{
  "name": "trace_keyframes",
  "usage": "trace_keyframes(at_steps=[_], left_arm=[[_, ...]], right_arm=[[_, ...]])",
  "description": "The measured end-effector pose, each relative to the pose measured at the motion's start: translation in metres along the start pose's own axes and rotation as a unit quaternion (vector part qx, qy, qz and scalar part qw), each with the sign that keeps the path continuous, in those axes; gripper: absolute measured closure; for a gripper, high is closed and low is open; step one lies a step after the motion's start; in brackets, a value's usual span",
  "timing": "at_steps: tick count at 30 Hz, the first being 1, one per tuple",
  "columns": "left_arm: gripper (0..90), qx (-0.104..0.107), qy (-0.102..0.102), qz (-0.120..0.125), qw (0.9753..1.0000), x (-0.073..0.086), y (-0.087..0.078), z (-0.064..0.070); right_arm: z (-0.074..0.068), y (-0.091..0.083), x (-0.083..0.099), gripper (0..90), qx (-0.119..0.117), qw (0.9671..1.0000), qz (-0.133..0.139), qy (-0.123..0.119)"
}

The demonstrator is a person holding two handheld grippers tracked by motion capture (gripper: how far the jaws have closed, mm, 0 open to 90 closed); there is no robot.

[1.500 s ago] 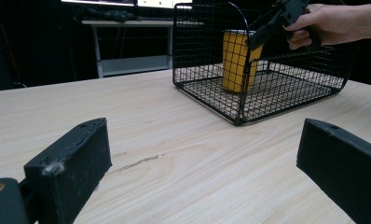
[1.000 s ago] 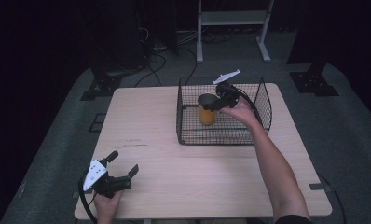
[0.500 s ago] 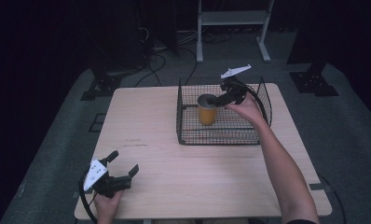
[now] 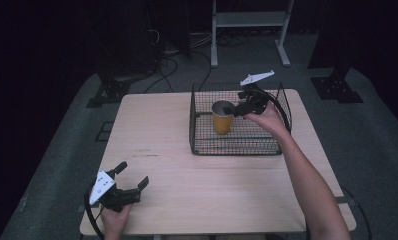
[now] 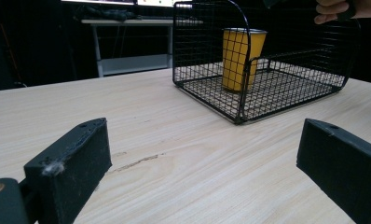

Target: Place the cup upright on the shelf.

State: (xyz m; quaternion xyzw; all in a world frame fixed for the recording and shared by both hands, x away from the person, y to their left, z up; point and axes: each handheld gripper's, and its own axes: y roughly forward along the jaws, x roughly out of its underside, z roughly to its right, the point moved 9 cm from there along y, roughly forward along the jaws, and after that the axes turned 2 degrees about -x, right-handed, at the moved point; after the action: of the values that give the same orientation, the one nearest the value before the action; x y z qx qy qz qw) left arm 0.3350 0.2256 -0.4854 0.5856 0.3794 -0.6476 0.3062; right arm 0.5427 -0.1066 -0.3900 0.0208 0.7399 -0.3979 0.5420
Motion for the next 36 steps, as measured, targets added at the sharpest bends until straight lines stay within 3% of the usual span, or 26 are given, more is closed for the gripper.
trace_keyframes(at_steps=[6, 18, 36], left_arm=[[2.2, -0.001, 0.000, -0.001, 1.0000, 0.000, 0.000, 0.000], [2.2, -0.001, 0.001, -0.001, 1.0000, 0.000, 0.000, 0.000], [2.2, -0.003, 0.001, -0.003, 1.0000, 0.001, 0.000, 0.000]], right_arm=[[-0.005, -0.004, 0.003, 2.3, -0.008, 0.9999, -0.006, 0.003], [-0.017, -0.027, 0.007, 2.4, -0.013, 0.9999, 0.010, 0.001], [-0.028, -0.052, 0.036, 2.5, -0.021, 0.9996, 0.014, 0.017]])
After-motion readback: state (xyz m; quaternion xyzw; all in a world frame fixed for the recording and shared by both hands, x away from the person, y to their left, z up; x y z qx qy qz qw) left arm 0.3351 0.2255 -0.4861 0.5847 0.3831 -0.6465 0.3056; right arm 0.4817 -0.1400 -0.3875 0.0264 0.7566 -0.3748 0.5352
